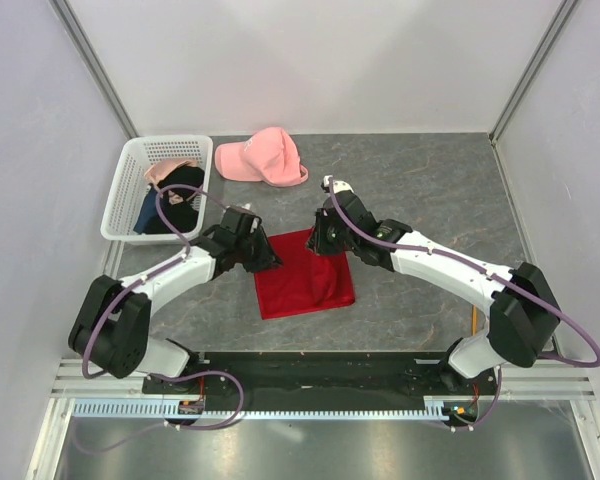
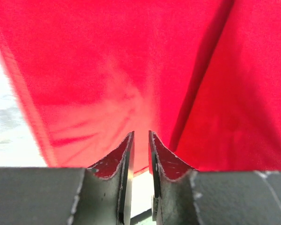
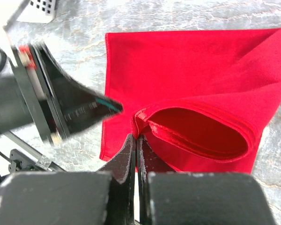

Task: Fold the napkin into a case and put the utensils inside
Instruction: Fold the rectangle-folded napkin at the center of the board.

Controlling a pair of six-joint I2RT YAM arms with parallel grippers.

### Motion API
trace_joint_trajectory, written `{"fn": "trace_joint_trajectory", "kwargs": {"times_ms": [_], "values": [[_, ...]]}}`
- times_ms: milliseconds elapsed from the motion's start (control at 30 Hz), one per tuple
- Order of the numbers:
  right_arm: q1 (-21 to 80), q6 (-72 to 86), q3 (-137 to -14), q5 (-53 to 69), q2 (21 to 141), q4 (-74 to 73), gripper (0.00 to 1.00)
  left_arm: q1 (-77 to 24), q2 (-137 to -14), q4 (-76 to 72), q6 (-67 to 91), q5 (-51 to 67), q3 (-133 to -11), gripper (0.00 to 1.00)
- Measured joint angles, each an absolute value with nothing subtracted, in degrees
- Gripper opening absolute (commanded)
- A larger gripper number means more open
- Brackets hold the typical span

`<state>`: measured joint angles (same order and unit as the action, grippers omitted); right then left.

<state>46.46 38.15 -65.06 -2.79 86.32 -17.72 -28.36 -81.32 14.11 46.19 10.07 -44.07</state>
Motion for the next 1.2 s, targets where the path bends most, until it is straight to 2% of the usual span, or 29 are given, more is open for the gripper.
{"fn": "trace_joint_trajectory", "kwargs": {"times_ms": [133,333,1200], "values": [[46.76,36.97,-65.06,-1.13,86.54,-17.1,0.0,-24.67,-81.45,14.2,45.98,9.08,-43.29,0.21],[48.71,35.59,-66.0,1.34,89.86,-16.99,0.0,-23.97,-88.01,14.09,45.76,9.82,-41.36,0.2],[51.55,35.81,-78.59,2.17,108.68,-14.59,0.0,-24.03,-86.98,7.31,45.71,11.07,-38.17,0.2]]}}
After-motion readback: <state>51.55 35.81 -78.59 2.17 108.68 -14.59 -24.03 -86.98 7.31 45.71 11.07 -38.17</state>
